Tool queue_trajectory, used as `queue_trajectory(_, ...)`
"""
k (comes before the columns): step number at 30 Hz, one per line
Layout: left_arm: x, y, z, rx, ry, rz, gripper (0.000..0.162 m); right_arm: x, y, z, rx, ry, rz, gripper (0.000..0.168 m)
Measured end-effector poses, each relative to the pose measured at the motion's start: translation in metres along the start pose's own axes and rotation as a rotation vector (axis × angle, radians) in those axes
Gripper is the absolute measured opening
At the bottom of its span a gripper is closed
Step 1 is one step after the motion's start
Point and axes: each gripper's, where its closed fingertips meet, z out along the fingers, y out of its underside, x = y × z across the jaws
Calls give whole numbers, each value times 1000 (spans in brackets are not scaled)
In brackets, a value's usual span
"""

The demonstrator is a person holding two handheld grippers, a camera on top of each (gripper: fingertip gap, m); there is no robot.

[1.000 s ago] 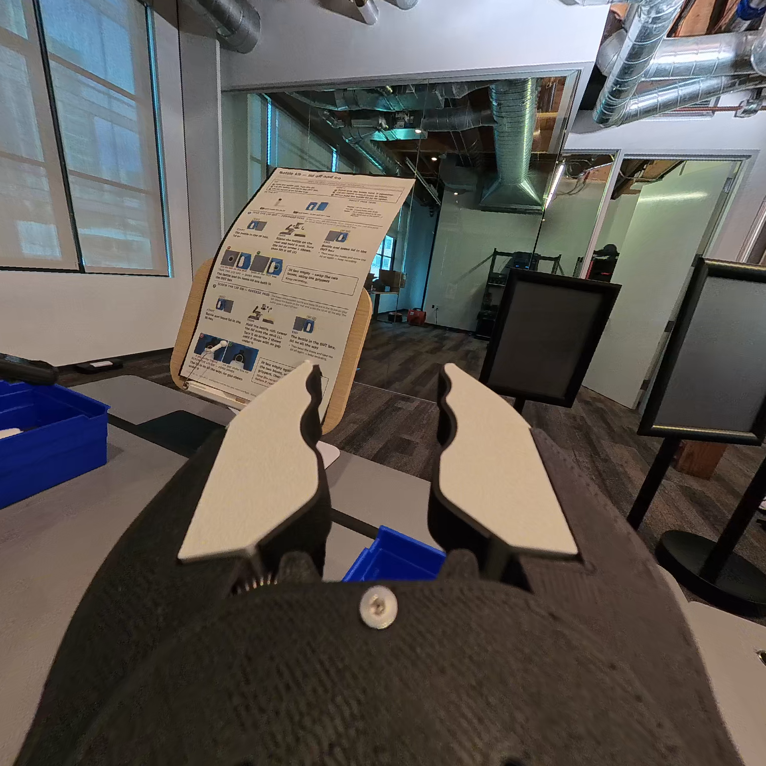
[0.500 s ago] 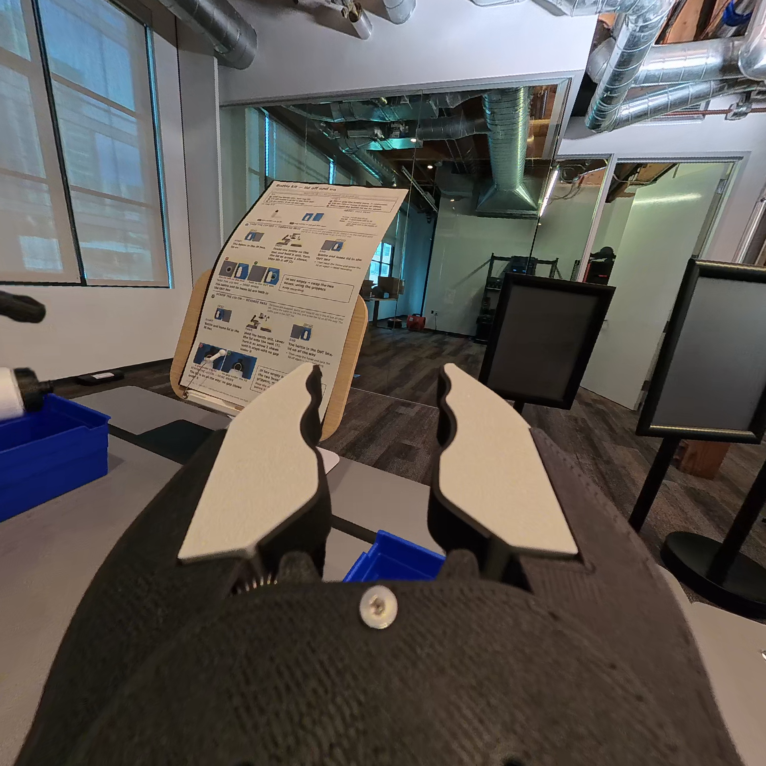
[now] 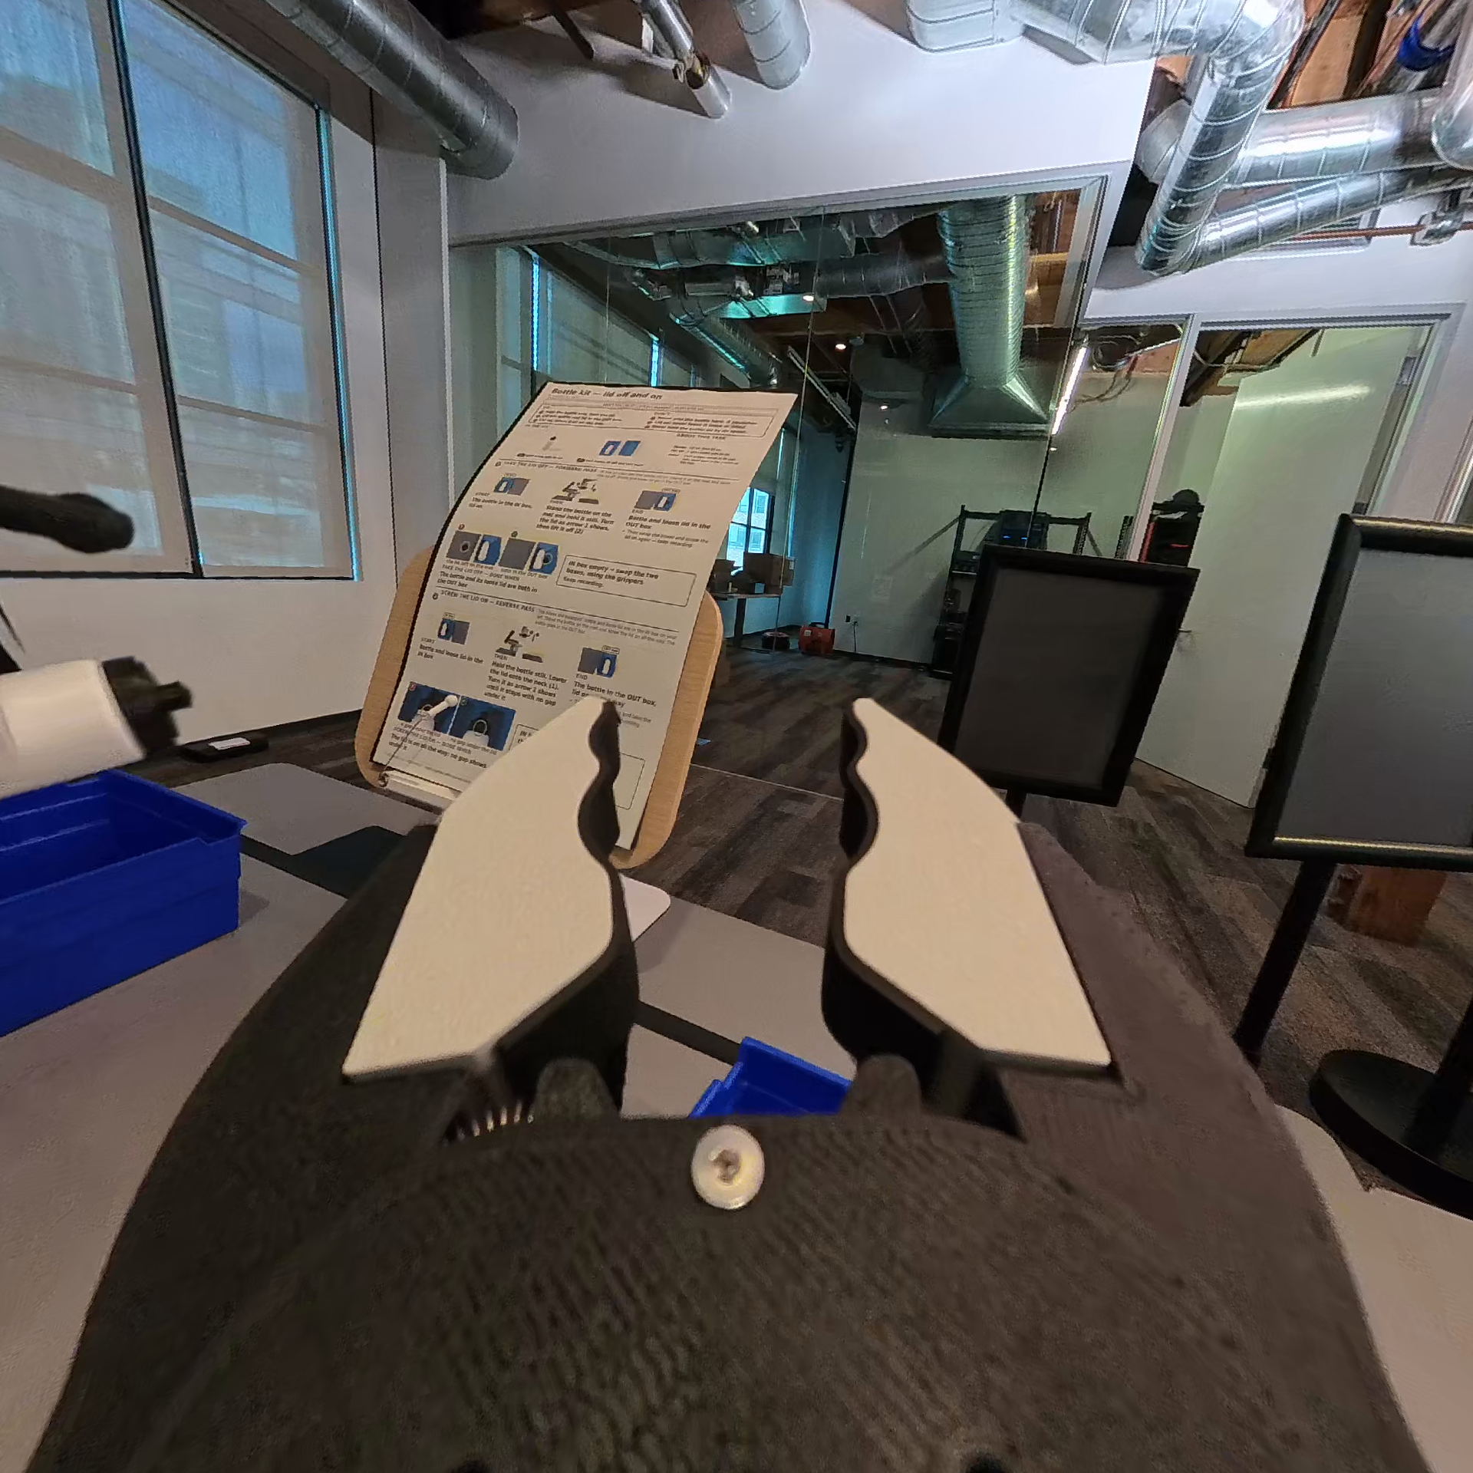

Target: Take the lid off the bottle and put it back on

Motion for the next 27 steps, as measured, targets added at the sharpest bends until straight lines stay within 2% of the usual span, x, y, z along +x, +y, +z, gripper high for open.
queue_trajectory(5, 115, -70, -12, 346, 248, 142, 87, -8, 4, 4, -9, -24, 2, 54)
queue_trajectory(8, 184, -92, -15, 554, 468, 194, 87, -14, 7, 7, -10, -44, 6, 54)
queue_trajectory(11, 230, -99, -11, 746, 633, 230, 87, -22, 10, 10, -16, -65, -4, 55)
queue_trajectory(13, 247, -98, -4, 869, 679, 274, 87, -28, 13, 13, -23, -74, -18, 55)
queue_trajectory(16, 258, -89, 6, 1021, 665, 384, 87, -38, 19, 19, -29, -102, -36, 55)
queue_trajectory(18, 263, -79, 4, 1101, 733, 415, 87, -46, 24, 24, -34, -124, -48, 55)
queue_trajectory(20, 263, -71, 7, 1147, 770, 436, 87, -53, 28, 28, -40, -138, -66, 55)
queue_trajectory(27, 261, -54, 46, 1156, 705, 525, 87, -75, 35, 35, -28, -189, -94, 54)
